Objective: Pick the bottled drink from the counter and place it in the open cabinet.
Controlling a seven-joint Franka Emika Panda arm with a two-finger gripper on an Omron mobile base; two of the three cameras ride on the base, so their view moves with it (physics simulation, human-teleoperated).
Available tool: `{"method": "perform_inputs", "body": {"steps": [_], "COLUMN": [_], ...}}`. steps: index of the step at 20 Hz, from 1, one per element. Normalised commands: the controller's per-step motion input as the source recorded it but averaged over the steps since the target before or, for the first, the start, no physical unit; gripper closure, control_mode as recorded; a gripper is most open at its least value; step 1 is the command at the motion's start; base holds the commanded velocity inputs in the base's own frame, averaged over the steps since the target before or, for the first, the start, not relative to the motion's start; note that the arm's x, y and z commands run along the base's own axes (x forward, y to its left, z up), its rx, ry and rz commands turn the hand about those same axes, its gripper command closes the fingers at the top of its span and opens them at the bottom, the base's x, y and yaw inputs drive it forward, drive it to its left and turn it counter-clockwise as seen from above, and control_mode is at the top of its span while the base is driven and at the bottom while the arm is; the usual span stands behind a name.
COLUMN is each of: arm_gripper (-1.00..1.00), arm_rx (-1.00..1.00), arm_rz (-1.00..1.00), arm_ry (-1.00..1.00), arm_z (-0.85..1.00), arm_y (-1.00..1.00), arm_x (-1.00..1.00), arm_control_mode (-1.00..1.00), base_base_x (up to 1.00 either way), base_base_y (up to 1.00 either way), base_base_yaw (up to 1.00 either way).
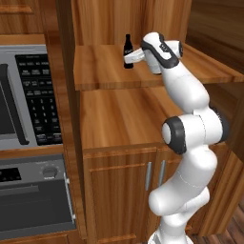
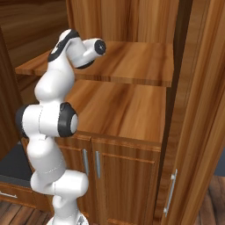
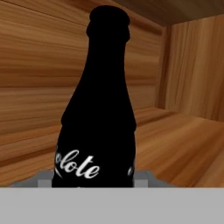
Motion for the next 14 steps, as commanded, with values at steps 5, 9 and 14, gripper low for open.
{"method": "perform_inputs", "body": {"steps": [5,9,14], "arm_gripper": [1.0,1.0,1.0], "arm_rx": [0.0,0.0,0.0], "arm_rz": [0.0,0.0,0.0], "arm_ry": [0.0,0.0,0.0], "arm_z": [-0.28,-0.29,-0.37], "arm_y": [0.05,0.05,0.07], "arm_x": [0.38,0.33,0.17], "arm_control_mode": [-1.0,-1.0,-1.0], "base_base_x": [0.0,0.0,0.0], "base_base_y": [0.0,0.0,0.0], "base_base_yaw": [0.0,0.0,0.0]}}
